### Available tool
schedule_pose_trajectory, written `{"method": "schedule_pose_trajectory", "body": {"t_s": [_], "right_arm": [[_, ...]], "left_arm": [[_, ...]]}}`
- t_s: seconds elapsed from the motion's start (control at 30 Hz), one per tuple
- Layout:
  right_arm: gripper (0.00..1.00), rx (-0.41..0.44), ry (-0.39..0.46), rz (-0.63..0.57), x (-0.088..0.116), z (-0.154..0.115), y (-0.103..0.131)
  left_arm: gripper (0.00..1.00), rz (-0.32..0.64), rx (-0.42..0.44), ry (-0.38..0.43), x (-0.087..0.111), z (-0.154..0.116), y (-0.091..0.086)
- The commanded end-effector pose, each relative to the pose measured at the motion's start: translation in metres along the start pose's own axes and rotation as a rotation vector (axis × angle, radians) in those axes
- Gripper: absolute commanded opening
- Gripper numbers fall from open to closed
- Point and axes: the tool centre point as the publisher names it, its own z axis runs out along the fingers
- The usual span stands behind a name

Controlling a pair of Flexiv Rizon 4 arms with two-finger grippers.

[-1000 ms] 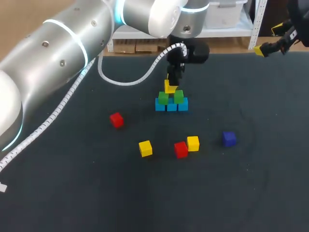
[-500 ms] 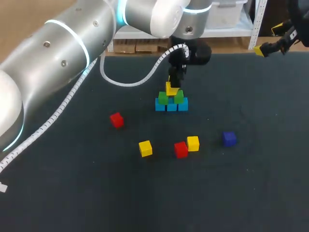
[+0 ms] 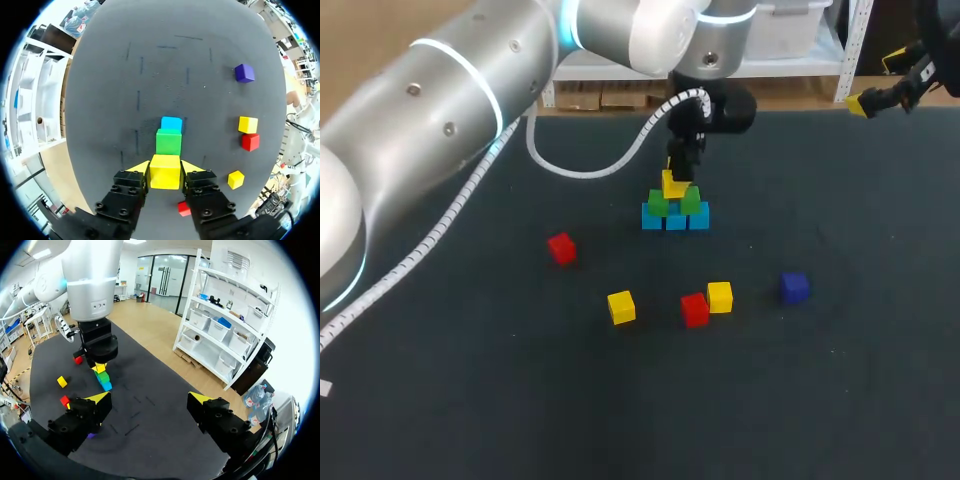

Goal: Place the blue cubes, place green cubes on the blue cubes, place the yellow cubes on the green cubes, then place the red cubes on the yellow cubes, and place purple cube on the red cubes.

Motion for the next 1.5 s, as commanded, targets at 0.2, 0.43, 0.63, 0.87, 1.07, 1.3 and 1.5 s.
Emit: {"method": "schedule_pose_trajectory", "body": {"t_s": [0.2, 0.43, 0.63, 0.87, 1.07, 1.3, 1.5], "right_arm": [[1.00, 0.004, 0.001, 0.001, 0.0000, 0.0001, 0.0011], [1.00, 0.004, 0.001, 0.001, 0.0000, 0.0001, 0.0011], [1.00, 0.004, 0.001, 0.001, 0.0000, 0.0001, 0.0011], [1.00, 0.004, 0.001, 0.001, 0.0000, 0.0001, 0.0011], [1.00, 0.004, 0.001, 0.001, 0.0000, 0.0001, 0.0011], [1.00, 0.004, 0.001, 0.001, 0.0000, 0.0001, 0.0011], [1.00, 0.004, 0.001, 0.001, 0.0000, 0.0001, 0.0011]], "left_arm": [[0.05, -0.003, -0.004, -0.004, 0.0056, 0.0016, -0.0074], [0.08, -0.005, -0.002, -0.006, 0.0048, 0.0044, -0.0086], [0.16, -0.014, -0.005, -0.013, 0.0036, 0.0035, -0.0067], [0.18, -0.018, -0.008, -0.023, 0.0020, 0.0029, -0.0059], [0.20, -0.018, -0.010, -0.021, 0.0015, 0.0033, -0.0061], [0.44, -0.022, -0.011, -0.019, 0.0018, 0.0037, -0.0058], [1.00, -0.024, -0.008, -0.020, 0.0026, 0.0033, -0.0059]]}}
